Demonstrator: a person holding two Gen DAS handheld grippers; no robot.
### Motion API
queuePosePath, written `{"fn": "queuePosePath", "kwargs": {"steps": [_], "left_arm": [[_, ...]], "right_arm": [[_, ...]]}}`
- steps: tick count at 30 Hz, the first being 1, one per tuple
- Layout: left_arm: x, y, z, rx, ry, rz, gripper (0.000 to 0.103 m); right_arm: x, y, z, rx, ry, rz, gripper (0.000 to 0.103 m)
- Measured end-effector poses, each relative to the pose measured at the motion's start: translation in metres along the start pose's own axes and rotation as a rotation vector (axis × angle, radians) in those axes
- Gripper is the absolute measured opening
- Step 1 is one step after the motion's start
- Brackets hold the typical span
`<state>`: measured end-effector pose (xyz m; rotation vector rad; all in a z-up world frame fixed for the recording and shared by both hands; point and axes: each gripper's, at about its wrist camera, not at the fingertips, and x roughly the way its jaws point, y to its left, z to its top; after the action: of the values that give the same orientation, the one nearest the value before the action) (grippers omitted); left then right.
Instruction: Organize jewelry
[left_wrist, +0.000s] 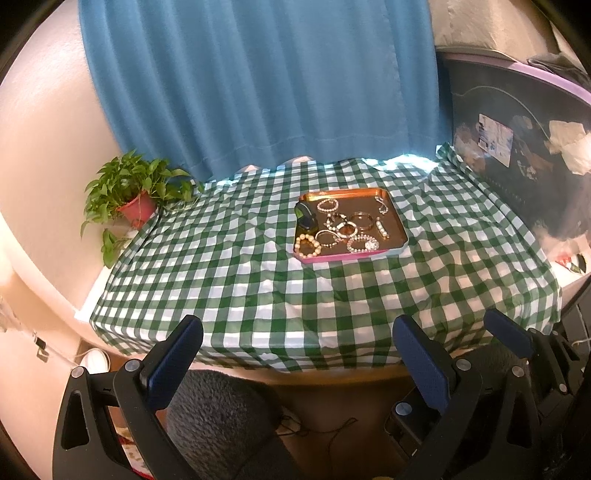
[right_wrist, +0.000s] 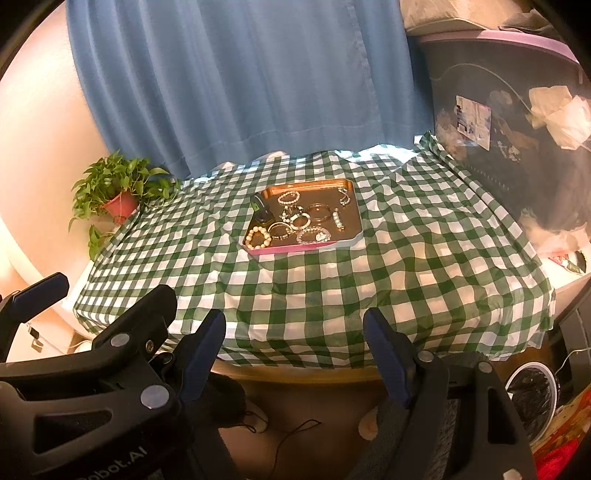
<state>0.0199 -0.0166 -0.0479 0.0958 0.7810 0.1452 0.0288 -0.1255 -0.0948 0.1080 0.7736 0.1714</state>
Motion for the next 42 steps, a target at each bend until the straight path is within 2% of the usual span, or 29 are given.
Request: {"fn": "queuePosePath", "kwargs": {"steps": [42], "left_arm": [[0.0008,-0.003,0.0022,0.01,0.008,0.003,0.102]], "right_arm": [[0.0014,0.0,-0.0043,0.008,0.011,0.011,0.075]]}}
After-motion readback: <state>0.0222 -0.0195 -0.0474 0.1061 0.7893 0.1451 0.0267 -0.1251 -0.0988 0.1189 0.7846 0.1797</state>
